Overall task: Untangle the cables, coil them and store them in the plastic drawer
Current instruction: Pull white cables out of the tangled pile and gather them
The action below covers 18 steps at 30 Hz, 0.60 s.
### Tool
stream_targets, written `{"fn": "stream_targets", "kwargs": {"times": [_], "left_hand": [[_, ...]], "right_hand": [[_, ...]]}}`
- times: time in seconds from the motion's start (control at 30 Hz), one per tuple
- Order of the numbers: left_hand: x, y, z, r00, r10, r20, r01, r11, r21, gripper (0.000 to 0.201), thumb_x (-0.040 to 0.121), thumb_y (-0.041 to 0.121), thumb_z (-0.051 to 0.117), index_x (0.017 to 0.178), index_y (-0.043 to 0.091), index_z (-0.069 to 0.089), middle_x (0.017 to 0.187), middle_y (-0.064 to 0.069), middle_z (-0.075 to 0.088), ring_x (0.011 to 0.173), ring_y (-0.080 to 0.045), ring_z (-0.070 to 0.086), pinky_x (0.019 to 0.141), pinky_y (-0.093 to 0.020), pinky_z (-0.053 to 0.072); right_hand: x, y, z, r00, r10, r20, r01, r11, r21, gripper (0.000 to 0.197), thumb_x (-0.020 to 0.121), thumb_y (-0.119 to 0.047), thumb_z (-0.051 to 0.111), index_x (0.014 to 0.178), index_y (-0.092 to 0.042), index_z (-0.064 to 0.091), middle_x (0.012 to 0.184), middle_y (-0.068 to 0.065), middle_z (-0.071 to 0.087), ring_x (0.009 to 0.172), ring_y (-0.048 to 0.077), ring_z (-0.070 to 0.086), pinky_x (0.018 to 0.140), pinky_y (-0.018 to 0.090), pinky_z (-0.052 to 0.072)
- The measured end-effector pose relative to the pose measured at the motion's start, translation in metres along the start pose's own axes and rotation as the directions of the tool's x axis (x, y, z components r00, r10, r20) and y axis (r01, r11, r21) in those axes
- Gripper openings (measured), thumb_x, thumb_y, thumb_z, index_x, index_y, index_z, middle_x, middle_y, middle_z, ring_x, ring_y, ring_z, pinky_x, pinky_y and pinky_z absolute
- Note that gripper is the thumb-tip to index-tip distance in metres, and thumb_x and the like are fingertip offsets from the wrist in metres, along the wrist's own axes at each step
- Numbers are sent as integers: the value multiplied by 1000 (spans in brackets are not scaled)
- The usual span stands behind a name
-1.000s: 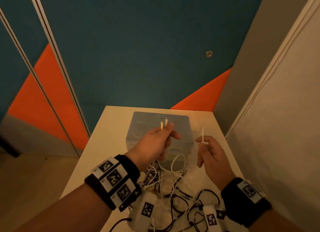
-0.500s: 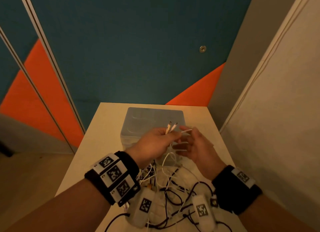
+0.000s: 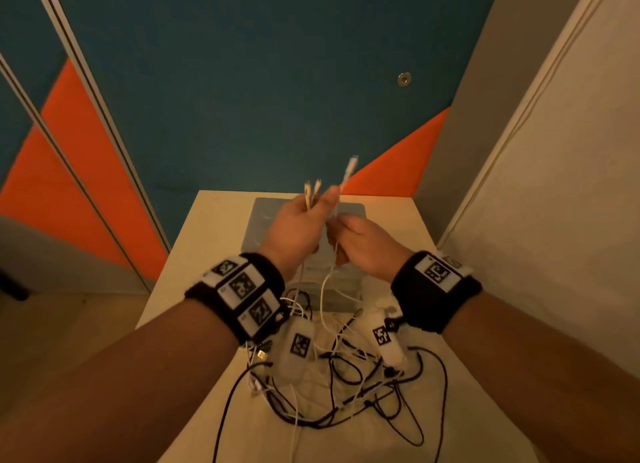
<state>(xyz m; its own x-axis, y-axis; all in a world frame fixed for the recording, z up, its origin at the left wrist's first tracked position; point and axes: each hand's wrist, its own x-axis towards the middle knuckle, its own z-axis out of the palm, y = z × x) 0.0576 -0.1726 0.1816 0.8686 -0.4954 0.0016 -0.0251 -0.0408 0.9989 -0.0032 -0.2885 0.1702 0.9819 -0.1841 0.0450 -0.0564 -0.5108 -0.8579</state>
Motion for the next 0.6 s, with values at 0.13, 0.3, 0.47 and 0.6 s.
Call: {"fn": "stream_targets", "kwargs": {"times": [0.13,0.3,0.47,0.6], "left_hand": [[8,13,0,994,105,25,-106,994,15,20,91,32,70,85,13,66,59,3,49,46,-8,46,45,-22,41],[13,9,2,994,96,-44,-92,992,85,33,97,41,57,78,16,66,59,1,46,50,-10,41,45,-21,37],[10,7,13,997,64,-36,-64,998,-1,41,103,45,39,73,22,54,65,3,46,56,-13,41,55,-30,36],[11,14,16,994,110,-16,-111,983,-150,39,105,39,38,74,18,50,56,4,40,54,-17,38,52,-31,35]], "right_hand": [[6,-6,-4,994,-61,93,75,984,-162,30,102,-24,36,75,-25,49,73,2,53,60,19,52,62,41,49],[5,5,3,988,-109,107,132,962,-239,24,100,-21,41,87,-14,59,83,1,62,77,17,59,74,34,48],[4,15,12,991,-122,62,130,981,-145,29,101,-25,40,99,-6,63,101,10,68,96,24,62,89,43,49],[1,14,22,986,-168,-5,168,982,86,24,93,-29,46,111,-15,55,109,10,63,107,27,59,98,50,46]]}}
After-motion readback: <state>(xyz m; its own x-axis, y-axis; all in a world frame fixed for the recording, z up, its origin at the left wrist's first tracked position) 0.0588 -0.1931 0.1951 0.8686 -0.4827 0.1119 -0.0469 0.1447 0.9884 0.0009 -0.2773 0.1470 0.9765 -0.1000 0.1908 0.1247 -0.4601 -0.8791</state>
